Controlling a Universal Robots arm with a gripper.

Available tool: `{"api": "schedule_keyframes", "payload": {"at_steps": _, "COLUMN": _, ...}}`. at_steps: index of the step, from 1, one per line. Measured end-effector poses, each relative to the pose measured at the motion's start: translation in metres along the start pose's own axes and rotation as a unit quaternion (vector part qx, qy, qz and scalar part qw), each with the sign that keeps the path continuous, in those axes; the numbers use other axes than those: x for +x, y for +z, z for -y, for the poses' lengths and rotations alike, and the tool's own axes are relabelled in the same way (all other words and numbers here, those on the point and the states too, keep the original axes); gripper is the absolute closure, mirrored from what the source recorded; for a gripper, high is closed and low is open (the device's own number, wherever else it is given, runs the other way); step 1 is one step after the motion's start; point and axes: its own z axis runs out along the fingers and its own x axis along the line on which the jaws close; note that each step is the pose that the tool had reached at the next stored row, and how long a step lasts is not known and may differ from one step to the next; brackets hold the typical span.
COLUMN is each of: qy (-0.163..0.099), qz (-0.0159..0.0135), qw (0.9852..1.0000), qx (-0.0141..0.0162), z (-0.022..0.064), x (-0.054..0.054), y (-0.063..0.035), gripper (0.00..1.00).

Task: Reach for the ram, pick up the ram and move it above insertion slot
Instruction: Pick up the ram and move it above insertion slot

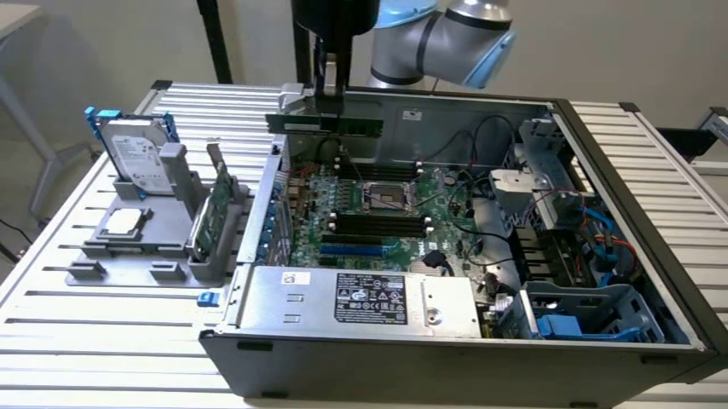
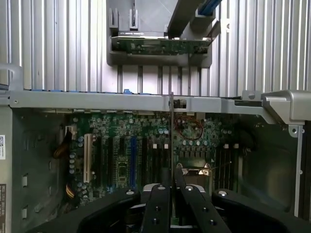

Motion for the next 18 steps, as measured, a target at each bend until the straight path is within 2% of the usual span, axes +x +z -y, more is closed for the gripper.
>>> {"api": "schedule_keyframes", "payload": {"at_steps": 7, "qy": 0.000, "qz": 0.0036, "qw": 1.0000, "qx": -0.0003, "z": 0.0319, "x": -0.003, "y": -0.0013, "gripper": 0.86}}
{"api": "schedule_keyframes", "payload": {"at_steps": 15, "qy": 0.000, "qz": 0.0052, "qw": 1.0000, "qx": -0.0005, "z": 0.0684, "x": -0.003, "y": 0.0015, "gripper": 0.86}}
{"api": "schedule_keyframes", "payload": {"at_steps": 18, "qy": 0.000, "qz": 0.0051, "qw": 1.0000, "qx": -0.0006, "z": 0.0773, "x": -0.002, "y": 0.0020, "gripper": 0.86}}
